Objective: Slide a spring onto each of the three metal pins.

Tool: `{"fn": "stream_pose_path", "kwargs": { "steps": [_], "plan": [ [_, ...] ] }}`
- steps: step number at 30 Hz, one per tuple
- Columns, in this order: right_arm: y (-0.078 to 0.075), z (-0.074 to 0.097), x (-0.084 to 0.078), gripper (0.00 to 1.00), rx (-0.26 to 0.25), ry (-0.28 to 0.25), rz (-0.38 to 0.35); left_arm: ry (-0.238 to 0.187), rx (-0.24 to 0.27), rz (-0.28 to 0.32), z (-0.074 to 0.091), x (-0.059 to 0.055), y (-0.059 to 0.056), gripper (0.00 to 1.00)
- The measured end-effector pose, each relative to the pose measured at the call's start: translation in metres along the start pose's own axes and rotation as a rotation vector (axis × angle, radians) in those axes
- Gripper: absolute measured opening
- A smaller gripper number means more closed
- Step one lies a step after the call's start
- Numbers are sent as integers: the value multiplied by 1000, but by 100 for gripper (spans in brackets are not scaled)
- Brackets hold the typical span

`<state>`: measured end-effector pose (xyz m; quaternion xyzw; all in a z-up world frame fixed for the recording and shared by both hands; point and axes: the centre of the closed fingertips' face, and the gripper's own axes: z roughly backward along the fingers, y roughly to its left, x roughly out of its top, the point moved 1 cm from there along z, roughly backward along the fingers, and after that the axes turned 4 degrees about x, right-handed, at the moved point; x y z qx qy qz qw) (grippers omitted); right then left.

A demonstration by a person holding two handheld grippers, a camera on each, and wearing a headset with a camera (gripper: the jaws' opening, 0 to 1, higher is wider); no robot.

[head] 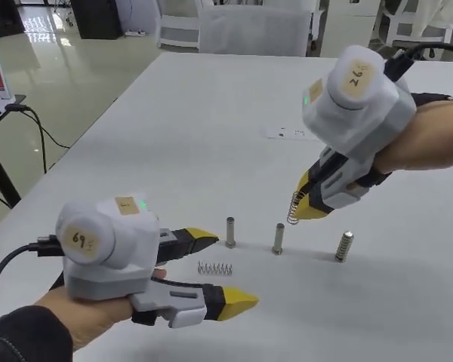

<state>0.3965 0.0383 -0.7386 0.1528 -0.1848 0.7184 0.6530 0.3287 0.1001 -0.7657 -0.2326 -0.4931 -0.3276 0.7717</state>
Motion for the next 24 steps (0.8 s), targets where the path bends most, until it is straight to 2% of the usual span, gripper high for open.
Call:
{"fn": "stream_pose_path", "kwargs": {
  "steps": [10,24],
  "plan": [
    [-12,-15,-4,8,-2,7,-17,4,3,2,0,-1,-1,57],
    [-20,-30,-10,8,10,16,-36,6,7,9,0,-3,0,58]
  ]
}}
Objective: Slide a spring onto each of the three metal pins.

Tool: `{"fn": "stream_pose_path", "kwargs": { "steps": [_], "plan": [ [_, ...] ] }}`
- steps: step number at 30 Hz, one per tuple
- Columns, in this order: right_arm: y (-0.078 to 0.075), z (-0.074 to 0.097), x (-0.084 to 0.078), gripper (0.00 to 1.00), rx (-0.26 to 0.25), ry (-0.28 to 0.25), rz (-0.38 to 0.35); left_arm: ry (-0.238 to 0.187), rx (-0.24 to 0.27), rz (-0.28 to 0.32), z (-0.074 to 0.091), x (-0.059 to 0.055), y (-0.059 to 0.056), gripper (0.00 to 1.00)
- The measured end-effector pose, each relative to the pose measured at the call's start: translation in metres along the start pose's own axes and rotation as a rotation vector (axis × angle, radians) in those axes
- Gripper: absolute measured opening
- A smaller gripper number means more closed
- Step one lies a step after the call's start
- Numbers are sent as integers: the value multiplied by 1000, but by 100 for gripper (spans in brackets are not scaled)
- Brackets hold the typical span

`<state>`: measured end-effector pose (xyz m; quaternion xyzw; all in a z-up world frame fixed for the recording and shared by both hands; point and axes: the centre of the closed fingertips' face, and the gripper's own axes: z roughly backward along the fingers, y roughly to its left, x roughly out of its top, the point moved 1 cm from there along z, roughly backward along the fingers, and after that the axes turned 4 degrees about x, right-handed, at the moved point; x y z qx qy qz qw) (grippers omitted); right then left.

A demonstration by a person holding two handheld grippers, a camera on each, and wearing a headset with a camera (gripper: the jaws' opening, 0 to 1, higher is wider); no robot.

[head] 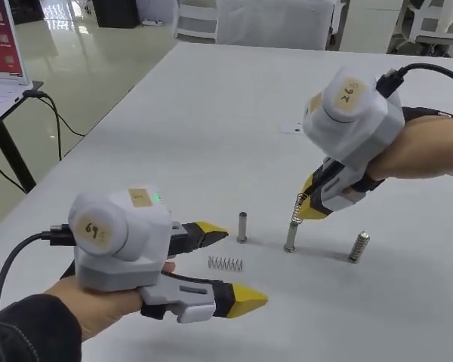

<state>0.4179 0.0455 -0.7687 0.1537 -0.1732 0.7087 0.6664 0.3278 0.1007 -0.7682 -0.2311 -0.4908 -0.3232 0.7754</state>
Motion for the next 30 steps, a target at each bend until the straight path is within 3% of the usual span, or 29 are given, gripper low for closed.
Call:
{"fn": "stream_pose_path", "kwargs": {
  "steps": [30],
  "plan": [
    [0,-19,-4,8,25,23,-13,10,2,5,1,-2,3,57]
  ]
}}
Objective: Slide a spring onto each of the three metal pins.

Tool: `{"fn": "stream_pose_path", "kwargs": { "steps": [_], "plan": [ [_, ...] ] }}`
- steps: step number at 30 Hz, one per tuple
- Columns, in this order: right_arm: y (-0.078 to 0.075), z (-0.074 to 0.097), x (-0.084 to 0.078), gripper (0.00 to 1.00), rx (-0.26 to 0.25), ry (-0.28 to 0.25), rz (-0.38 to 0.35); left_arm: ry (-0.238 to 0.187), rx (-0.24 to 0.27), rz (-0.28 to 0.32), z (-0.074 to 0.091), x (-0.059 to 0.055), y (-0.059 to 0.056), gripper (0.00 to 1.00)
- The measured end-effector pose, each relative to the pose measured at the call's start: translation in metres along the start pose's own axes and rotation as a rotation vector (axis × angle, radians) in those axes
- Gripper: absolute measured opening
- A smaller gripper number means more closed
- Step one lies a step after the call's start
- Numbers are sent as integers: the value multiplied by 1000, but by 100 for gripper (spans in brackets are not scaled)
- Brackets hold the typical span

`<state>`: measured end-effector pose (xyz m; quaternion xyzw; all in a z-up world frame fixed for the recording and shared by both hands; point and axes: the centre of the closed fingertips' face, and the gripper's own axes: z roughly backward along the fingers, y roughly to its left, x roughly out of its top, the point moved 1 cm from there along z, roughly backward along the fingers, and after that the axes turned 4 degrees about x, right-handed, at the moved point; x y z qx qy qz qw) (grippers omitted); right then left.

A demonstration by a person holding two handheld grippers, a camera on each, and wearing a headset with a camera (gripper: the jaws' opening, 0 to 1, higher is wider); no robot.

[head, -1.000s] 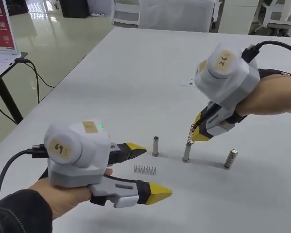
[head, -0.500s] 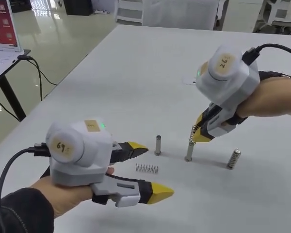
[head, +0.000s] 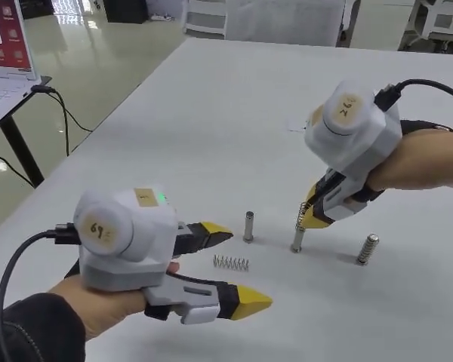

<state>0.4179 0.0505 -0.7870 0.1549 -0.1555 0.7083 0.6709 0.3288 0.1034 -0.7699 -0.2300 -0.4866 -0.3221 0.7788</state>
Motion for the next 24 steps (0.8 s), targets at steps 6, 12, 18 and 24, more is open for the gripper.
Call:
{"fn": "stream_pose_path", "kwargs": {
  "steps": [6,12,18,24],
  "plan": [
    [-1,-6,-3,8,3,3,-7,1,4,1,0,0,1,57],
    [-2,-13,-6,8,7,10,-15,1,7,2,1,0,2,57],
    [-2,-19,-9,8,15,17,-24,0,13,2,2,0,3,57],
    [-2,-25,-11,8,19,20,-28,-2,18,3,2,0,4,57]
  ]
}}
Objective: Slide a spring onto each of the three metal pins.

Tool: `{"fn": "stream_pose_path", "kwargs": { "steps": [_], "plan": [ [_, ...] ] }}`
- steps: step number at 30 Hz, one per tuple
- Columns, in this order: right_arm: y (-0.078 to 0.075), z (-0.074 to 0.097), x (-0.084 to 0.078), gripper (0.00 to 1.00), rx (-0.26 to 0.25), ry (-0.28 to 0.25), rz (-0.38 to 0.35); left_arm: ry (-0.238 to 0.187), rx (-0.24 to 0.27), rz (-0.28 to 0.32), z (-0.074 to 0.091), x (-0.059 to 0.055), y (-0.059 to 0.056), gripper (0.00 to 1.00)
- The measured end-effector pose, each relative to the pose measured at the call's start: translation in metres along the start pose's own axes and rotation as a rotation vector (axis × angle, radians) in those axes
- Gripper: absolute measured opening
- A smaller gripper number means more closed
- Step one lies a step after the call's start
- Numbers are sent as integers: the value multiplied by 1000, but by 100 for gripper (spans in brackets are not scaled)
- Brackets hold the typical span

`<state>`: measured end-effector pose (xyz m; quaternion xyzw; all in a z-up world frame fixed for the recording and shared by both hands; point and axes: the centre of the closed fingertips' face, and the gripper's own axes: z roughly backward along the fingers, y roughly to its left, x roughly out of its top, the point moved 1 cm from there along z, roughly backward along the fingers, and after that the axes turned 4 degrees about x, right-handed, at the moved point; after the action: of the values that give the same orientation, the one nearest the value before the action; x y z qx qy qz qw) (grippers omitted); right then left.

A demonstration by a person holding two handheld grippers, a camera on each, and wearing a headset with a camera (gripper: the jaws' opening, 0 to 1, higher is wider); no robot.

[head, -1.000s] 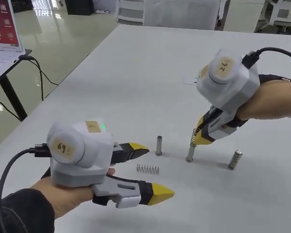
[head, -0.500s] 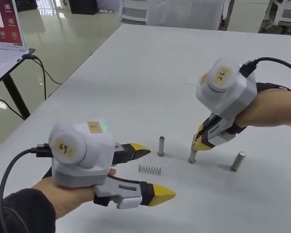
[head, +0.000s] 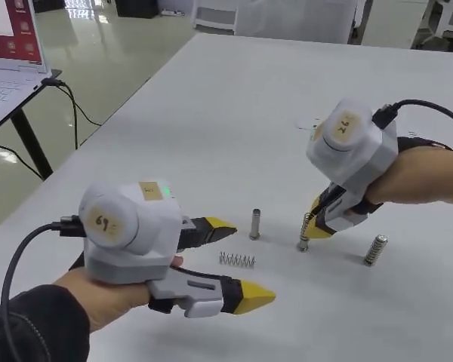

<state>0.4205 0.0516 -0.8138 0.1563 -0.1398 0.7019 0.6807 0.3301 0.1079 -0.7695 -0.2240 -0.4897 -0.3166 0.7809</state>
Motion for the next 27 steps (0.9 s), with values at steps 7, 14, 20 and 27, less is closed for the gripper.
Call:
{"fn": "stream_pose_path", "kwargs": {
  "steps": [7,14,20,27],
  "plan": [
    [-2,-7,-4,8,3,8,-9,1,2,3,0,0,0,57],
    [-3,-10,-7,8,6,12,-14,4,1,4,0,-1,0,57],
    [-3,-14,-9,8,9,16,-14,6,3,6,-1,-2,0,56],
    [-5,-14,-9,8,12,12,-20,6,3,7,-1,-1,0,56]
  ]
}}
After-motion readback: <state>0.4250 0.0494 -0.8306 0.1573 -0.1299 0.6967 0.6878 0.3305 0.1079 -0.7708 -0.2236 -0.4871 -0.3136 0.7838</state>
